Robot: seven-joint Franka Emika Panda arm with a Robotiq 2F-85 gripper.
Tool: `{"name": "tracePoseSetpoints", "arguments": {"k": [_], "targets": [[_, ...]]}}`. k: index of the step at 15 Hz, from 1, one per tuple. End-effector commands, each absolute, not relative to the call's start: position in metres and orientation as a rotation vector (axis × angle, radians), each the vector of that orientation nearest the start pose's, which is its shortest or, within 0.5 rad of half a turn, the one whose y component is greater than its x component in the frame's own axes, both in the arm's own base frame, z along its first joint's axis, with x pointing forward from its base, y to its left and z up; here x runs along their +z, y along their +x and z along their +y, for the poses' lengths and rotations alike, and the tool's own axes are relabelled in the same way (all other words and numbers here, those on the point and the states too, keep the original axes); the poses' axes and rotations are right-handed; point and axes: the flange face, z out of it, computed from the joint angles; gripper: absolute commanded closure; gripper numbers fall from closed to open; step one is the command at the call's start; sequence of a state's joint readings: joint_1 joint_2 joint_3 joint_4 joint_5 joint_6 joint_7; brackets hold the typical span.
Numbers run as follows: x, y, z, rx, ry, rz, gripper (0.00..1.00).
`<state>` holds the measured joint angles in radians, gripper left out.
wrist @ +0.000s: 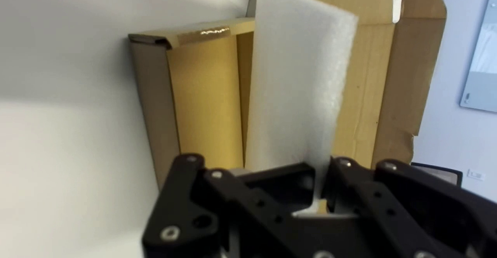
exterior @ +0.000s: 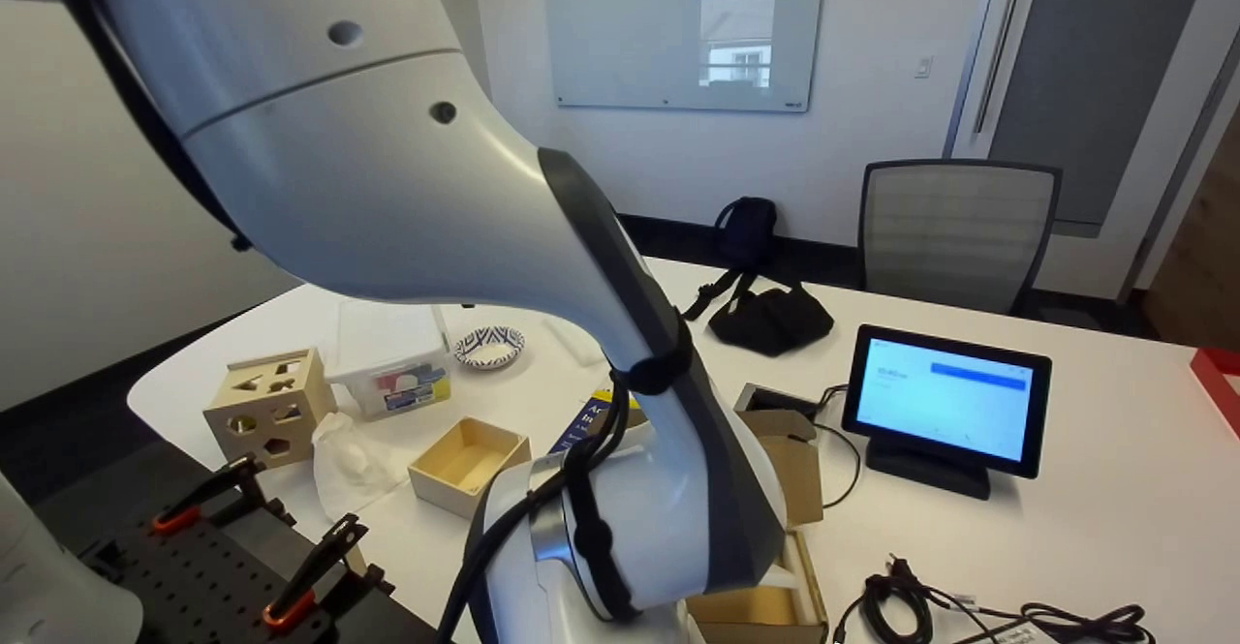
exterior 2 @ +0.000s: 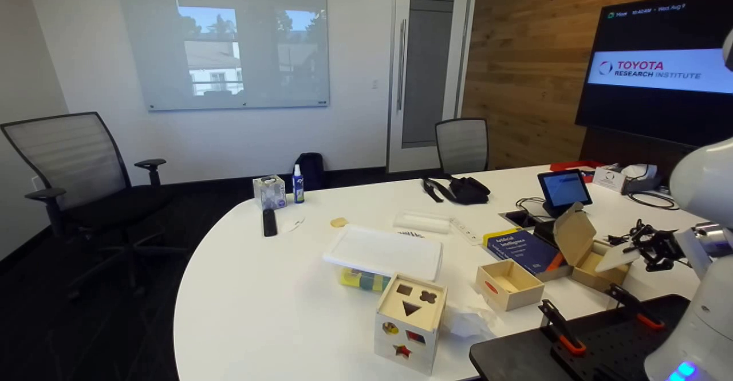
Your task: Put the white foam in the brown box
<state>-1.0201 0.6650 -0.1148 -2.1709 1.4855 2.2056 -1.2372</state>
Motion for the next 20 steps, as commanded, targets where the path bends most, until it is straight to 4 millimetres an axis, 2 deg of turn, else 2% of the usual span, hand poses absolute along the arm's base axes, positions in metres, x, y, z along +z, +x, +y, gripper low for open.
{"name": "tracePoseSetpoints", "arguments": {"k": [1, 6, 12, 20], "targets": [[0.065, 0.242, -0.424, -0.75, -1.936, 1.342, 1.0], [0.051, 0.258, -0.418, -0.858, -1.936, 1.374, 1.0], [0.038, 0.275, -0.411, -0.902, -1.919, 1.41, 1.0], [0.027, 0.286, -0.421, -0.914, -1.953, 1.437, 1.0]]}}
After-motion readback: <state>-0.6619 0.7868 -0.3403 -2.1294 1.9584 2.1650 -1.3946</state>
